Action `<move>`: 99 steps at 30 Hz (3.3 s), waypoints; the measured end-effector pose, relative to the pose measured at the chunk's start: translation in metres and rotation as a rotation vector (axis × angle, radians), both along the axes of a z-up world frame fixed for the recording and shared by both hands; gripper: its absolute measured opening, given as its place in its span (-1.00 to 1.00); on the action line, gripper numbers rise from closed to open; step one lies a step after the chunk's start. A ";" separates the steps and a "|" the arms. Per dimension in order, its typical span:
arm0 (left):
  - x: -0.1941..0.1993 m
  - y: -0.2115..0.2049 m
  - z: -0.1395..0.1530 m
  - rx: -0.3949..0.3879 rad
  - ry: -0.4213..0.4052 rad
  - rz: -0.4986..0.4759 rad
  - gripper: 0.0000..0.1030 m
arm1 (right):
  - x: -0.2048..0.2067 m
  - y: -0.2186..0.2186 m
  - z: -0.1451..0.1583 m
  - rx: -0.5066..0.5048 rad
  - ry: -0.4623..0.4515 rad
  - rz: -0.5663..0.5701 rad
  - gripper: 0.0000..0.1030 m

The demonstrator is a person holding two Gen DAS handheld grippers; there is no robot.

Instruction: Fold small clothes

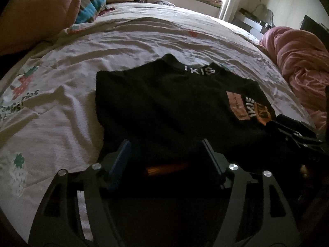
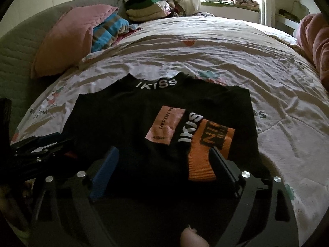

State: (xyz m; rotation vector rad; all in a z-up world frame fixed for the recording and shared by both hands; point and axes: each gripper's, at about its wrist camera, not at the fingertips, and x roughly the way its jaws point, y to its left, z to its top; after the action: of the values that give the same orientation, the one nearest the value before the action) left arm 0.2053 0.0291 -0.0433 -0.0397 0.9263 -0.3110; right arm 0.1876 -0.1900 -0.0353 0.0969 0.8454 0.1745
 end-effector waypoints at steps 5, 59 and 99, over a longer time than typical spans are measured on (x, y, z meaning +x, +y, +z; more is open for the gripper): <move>-0.004 0.004 0.007 -0.007 -0.018 0.020 0.38 | -0.004 -0.003 0.007 0.011 -0.018 -0.005 0.81; -0.083 0.055 0.047 -0.020 -0.095 0.213 0.81 | -0.069 -0.043 0.044 0.026 -0.076 0.003 0.85; -0.177 0.086 0.015 0.028 0.058 0.239 0.50 | -0.130 -0.067 0.028 0.066 -0.021 0.082 0.85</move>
State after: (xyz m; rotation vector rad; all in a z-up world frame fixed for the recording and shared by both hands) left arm 0.0282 0.1150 -0.0279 -0.1337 0.9725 -0.0751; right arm 0.0572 -0.2567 -0.0073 0.1221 0.8234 0.2803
